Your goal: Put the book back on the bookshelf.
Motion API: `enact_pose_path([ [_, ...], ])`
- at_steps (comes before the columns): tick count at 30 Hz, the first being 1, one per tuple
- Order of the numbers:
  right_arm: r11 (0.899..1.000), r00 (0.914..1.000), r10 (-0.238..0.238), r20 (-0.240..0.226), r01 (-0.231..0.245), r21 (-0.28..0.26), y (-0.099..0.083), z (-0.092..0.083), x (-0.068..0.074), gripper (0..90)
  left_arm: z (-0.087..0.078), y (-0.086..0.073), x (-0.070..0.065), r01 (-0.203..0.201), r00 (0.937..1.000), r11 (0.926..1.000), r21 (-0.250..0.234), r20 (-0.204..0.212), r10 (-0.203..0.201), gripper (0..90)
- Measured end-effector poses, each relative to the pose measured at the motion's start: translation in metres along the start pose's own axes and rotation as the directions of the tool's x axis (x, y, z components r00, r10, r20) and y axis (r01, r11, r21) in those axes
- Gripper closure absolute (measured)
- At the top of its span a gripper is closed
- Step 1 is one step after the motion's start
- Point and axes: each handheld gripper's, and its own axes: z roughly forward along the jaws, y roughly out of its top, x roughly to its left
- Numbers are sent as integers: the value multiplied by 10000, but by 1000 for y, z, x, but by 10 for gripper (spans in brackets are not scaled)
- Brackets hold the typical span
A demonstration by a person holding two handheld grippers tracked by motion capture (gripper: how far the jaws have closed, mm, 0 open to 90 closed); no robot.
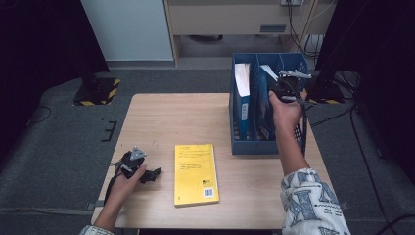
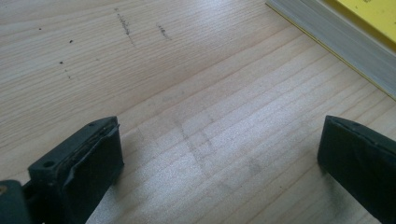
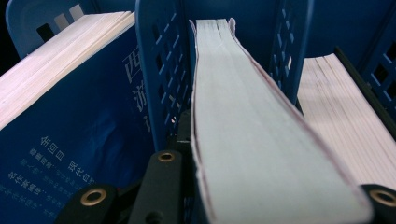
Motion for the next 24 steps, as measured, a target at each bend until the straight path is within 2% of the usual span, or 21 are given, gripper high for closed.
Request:
enact_pose_path([
  [6,10000,10000,-13,22,13,-99,-2,1,-1,737,0,0,0,-3,10000,10000,4,4,3,0],
  [12,9999,9999,111,37,-111,69,-3,-2,-3,736,0,0,0,-43,10000,10000,5,5,43,0],
  [24,9985,10000,-1,15,1,552,-6,-12,-6,733,0,0,0,-42,10000,10000,6,6,42,0],
])
